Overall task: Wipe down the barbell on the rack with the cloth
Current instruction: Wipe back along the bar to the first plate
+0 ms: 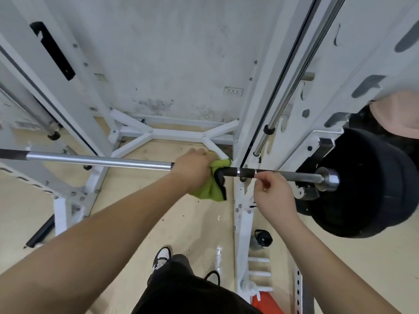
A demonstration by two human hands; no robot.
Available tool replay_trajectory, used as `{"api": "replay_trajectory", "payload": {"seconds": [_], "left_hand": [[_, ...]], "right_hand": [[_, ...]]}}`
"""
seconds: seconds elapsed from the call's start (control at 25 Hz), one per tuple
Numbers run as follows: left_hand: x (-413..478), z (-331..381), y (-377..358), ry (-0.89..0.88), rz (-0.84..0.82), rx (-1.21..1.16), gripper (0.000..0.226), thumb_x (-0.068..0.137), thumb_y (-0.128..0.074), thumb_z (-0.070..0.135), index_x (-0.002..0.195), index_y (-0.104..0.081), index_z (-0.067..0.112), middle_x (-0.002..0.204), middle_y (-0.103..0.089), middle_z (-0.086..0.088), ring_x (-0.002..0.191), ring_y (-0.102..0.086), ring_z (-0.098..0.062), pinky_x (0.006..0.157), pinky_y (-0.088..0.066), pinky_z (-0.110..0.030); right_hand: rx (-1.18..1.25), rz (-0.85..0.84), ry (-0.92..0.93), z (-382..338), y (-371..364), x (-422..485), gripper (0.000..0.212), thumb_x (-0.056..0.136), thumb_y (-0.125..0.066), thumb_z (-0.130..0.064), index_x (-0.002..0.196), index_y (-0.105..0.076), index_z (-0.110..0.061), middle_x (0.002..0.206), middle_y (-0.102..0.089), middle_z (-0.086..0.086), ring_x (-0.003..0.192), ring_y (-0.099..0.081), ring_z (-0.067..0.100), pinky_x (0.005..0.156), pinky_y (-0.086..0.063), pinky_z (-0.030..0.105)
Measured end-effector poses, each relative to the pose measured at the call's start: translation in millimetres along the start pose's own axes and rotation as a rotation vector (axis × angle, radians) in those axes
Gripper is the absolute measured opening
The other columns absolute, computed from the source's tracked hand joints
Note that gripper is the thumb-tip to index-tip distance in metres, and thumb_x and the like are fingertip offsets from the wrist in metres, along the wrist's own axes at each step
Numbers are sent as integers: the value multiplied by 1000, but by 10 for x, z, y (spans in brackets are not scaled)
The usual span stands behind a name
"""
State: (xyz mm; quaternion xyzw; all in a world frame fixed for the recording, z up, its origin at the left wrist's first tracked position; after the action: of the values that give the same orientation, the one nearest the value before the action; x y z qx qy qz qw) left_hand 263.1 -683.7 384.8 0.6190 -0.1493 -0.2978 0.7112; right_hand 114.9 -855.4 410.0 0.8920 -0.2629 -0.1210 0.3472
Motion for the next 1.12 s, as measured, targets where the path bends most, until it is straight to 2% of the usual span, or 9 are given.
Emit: {"api": "replay_trajectory", "payload": {"seconds": [0.08, 0.2, 0.32, 0.4, 0.48, 0.64, 0.8, 1.0, 1.12], "left_hand": [[-128, -15, -17, 66, 90, 156, 27, 92, -58, 26, 119, -61, 22, 115, -61, -5, 106, -52, -28, 85, -48, -38], [-411, 259, -130, -57, 210, 186, 22, 80, -63, 14, 102, -67, 17, 101, -67, -9, 93, -57, -32, 84, -48, -40], [-852, 70, -192, -71, 267, 14, 23, 82, -58, 30, 97, -71, 19, 85, -68, -4, 77, -62, -29, 60, -49, -33], [-1160, -302, -283, 114, 195, -122, 31, 90, -55, 27, 118, -68, 24, 97, -69, -2, 90, -64, -29, 65, -53, -36], [-1304, -711, -284, 237, 222, -255, 34, 92, -54, 23, 125, -64, 26, 105, -69, -3, 96, -63, -29, 75, -54, -40], [-1455, -1247, 140, 358, 383, -531, 32, 90, -54, 25, 117, -67, 38, 100, -72, 9, 91, -64, -16, 78, -54, -33], [-1625, -1853, 332, 531, 386, -705, 19, 83, -59, 30, 92, -71, 42, 82, -73, 17, 80, -66, -7, 73, -57, -30], [-1798, -3093, 699, 679, 420, -736, 9, 79, -62, 36, 87, -66, 32, 74, -71, 6, 75, -67, -15, 69, -59, -38], [-1916, -3965, 953, 687, 373, -664, 9, 80, -63, 38, 83, -65, 30, 70, -70, 3, 72, -65, -16, 67, -59, -37]], "right_hand": [[-4, -3, 1, -26, -60, -21, 19, 97, -57, -16, 110, -69, -21, 103, -60, -5, 87, -62, 16, 79, -52, 34], [52, -19, 14, -186, -242, 1, 23, 95, -55, -15, 112, -68, -25, 103, -60, -7, 86, -64, 17, 80, -57, 40], [53, -65, 83, -484, -451, 64, 23, 97, -54, -14, 113, -68, -24, 101, -57, -7, 88, -61, 13, 82, -49, 30], [54, -105, 124, -706, -613, 95, 22, 97, -55, -18, 113, -69, -25, 97, -59, -7, 80, -59, 8, 78, -48, 28], [71, -187, 139, -926, -866, 101, 19, 98, -56, -22, 111, -68, -28, 94, -62, -10, 74, -59, 3, 73, -51, 25], [119, -324, 210, -1391, -1335, 41, 14, 97, -61, -20, 98, -68, -32, 82, -66, -12, 75, -63, 5, 69, -49, 22], [105, -445, 270, -2001, -1894, 3, 12, 94, -66, -22, 90, -69, -32, 81, -71, -7, 77, -67, 8, 73, -55, 24], [80, -550, 305, -2984, -2919, -80, 13, 92, -68, -23, 85, -70, -33, 73, -70, -7, 71, -68, 9, 68, -56, 27], [60, -547, 268, -3475, -3582, -125, 9, 88, -70, -24, 93, -71, -32, 72, -68, -5, 72, -68, 16, 72, -58, 34]]}}
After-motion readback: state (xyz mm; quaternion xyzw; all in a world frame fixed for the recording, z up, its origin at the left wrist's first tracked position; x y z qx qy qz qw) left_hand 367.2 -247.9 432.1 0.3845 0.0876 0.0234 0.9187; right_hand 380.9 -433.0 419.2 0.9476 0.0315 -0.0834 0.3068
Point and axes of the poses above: each hand's wrist, its own x-axis towards the middle knuckle, its own y-axis out of the back of the hand, z = x × y, the point moved 7 cm from there along x, towards the middle knuckle
